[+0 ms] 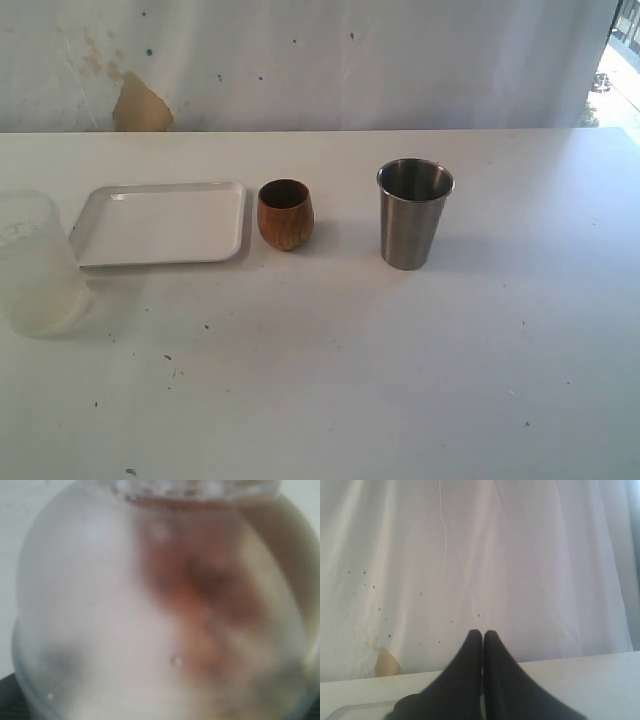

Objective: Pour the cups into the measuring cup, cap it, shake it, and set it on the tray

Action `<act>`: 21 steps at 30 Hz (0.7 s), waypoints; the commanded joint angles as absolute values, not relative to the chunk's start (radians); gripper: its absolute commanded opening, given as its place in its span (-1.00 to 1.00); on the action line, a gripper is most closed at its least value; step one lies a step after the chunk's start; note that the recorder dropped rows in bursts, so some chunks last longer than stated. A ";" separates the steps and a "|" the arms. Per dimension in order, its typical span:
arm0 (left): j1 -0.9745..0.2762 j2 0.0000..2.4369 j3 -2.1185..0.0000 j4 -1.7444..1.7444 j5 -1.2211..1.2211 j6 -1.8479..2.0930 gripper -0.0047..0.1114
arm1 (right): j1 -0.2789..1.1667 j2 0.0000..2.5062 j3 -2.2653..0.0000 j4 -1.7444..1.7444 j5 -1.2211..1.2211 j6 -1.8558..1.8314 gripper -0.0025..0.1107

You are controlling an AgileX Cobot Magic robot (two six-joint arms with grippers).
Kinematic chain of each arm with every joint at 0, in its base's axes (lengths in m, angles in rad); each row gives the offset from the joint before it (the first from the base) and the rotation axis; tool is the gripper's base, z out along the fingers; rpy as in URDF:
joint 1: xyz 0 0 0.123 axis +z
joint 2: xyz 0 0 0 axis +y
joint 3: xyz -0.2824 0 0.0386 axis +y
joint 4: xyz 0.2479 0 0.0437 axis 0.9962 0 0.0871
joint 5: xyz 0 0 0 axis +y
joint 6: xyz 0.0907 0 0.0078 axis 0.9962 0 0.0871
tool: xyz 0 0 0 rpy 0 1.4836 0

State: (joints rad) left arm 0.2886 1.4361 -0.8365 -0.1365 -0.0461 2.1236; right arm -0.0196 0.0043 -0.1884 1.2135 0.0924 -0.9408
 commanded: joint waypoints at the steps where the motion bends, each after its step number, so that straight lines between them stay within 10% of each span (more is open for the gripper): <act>1: 0.286 1.423 -0.852 -0.131 -0.104 2.118 -0.92 | -0.021 0.000 -0.184 1.210 0.088 -0.938 -0.96; 21: 0.286 1.423 -0.852 -0.095 -0.104 2.116 -0.92 | -0.021 0.000 -0.184 1.210 0.088 -0.938 -0.96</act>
State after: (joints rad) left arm 0.2886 1.4361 -0.8365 -0.0936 -0.0530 2.1236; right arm -0.0196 0.0043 -0.1884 1.2135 0.0924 -0.9408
